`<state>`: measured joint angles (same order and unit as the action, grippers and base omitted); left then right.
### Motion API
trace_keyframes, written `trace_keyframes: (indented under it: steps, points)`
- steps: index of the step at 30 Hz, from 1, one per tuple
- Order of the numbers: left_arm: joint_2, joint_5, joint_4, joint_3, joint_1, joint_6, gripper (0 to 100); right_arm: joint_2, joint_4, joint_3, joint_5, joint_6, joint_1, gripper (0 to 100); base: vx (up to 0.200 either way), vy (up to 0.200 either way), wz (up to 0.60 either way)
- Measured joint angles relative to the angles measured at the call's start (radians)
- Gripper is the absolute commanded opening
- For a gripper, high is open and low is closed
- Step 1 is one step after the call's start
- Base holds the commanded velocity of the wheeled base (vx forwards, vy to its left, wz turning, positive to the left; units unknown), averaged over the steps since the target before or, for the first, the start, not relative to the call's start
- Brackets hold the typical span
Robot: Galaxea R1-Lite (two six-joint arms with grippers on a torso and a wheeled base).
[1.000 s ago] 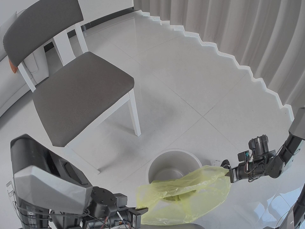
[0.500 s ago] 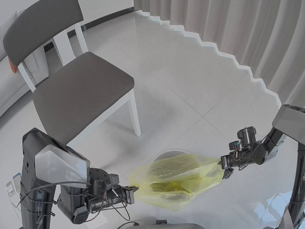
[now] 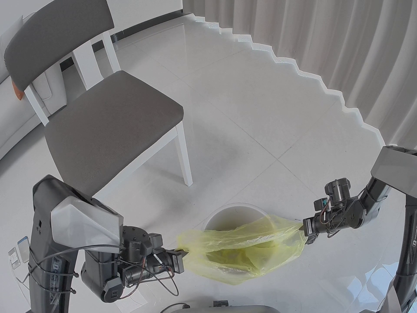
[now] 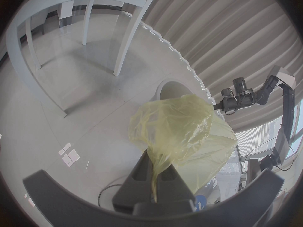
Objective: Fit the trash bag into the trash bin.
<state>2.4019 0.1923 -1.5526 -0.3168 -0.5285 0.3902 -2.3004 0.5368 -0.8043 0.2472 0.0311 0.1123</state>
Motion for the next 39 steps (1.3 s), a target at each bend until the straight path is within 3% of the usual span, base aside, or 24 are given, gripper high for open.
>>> trace_keyframes:
  steps: [7,22,23,31,39]
  points:
    - [0.01,0.008,0.0,-0.107,0.01,-0.016,0,0.042,0.003,-0.007,0.019,-0.001,-0.03,0,0.0,0.0,0.0]
    - [0.083,0.008,0.02,-0.174,0.071,-0.071,0,0.007,0.003,-0.09,0.021,-0.003,0.018,0,0.0,0.0,0.0]
    - [0.086,0.009,0.031,-0.184,0.07,-0.072,0,0.005,0.001,-0.092,0.021,-0.003,0.017,100,0.0,0.0,0.0]
    - [0.098,0.004,0.07,-0.229,0.057,-0.074,0,0.015,0.001,-0.036,0.021,-0.045,-0.022,100,0.0,0.0,0.0]
    - [0.098,0.001,0.044,-0.199,0.052,-0.087,0,0.15,0.003,0.076,0.021,-0.091,-0.074,100,0.0,0.0,0.0]
